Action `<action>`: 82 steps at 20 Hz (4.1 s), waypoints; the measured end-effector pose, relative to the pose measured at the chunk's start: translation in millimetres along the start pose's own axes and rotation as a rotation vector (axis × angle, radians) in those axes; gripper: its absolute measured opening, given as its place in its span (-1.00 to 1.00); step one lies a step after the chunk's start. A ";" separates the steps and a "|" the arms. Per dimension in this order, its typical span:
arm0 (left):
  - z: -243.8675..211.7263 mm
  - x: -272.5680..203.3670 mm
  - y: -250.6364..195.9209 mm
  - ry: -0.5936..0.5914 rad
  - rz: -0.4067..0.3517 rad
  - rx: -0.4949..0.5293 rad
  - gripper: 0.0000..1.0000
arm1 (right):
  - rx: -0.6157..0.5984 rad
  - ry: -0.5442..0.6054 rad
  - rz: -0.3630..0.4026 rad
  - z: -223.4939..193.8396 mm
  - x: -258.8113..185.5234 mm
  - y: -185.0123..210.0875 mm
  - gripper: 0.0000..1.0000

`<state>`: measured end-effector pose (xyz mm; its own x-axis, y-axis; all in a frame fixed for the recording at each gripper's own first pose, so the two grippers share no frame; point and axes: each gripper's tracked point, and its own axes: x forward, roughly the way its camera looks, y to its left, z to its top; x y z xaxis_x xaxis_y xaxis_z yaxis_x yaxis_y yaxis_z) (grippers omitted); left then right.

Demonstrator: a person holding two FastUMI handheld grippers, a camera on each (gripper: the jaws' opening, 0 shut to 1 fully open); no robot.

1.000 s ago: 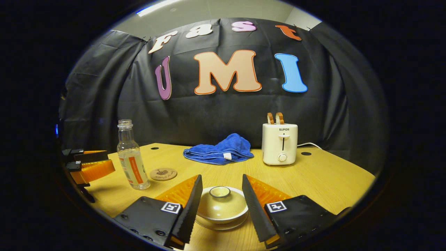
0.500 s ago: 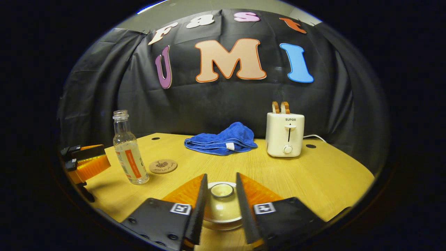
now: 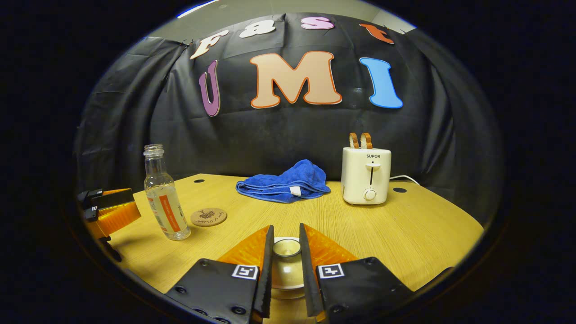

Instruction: Open the teacup lid with one hand, grasp the water bottle and pour water into the teacup with the other hand; after pouring, place the water bottle on the coaster and then close the teacup lid.

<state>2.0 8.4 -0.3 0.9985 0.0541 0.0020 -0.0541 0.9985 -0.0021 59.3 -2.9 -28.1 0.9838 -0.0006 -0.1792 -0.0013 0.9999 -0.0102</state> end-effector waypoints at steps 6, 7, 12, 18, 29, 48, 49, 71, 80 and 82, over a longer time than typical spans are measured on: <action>-1.4 5.8 -0.3 0.005 -0.001 0.000 0.89 | 0.000 -0.064 0.013 9.2 -7.7 1.4 -0.33; -0.8 8.1 1.0 0.004 0.003 0.000 0.89 | 0.000 -0.081 0.012 12.1 -10.1 1.4 -0.32; -1.2 24.2 2.3 0.008 0.011 0.001 0.90 | 0.010 -0.167 -0.003 23.4 -20.9 -3.0 -0.32; -2.1 46.7 11.8 0.012 0.040 0.002 0.89 | 0.012 -0.165 -0.006 22.4 -27.1 -9.4 -0.32; -8.8 77.9 11.7 0.051 0.014 0.007 0.89 | 0.016 -0.175 -0.079 21.2 -51.2 -36.1 -0.33; -12.4 83.2 2.5 0.111 0.061 0.257 0.34 | 0.016 -0.171 -0.085 19.5 -62.7 -52.1 -0.32; -10.9 83.4 0.7 0.119 0.065 0.309 0.34 | 0.016 -0.173 -0.089 19.7 -63.7 -55.5 -0.33; -11.9 100.5 -60.2 0.164 -0.034 1.154 0.35 | 0.023 -0.175 -0.199 19.2 -82.0 -131.9 -0.33; -17.6 112.7 -58.2 0.213 -0.053 1.347 0.35 | 0.025 -0.174 -0.206 17.8 -81.6 -133.7 -0.33; -16.5 114.2 -61.1 0.207 -0.061 1.388 0.34 | 0.024 -0.175 -0.206 18.4 -81.6 -133.7 -0.32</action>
<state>119.4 -46.5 -16.4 0.9750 0.1317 -0.1793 0.1519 0.1944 0.9691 -17.5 -136.4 5.9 0.9788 -0.2048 -0.0031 0.2047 0.9788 -0.0051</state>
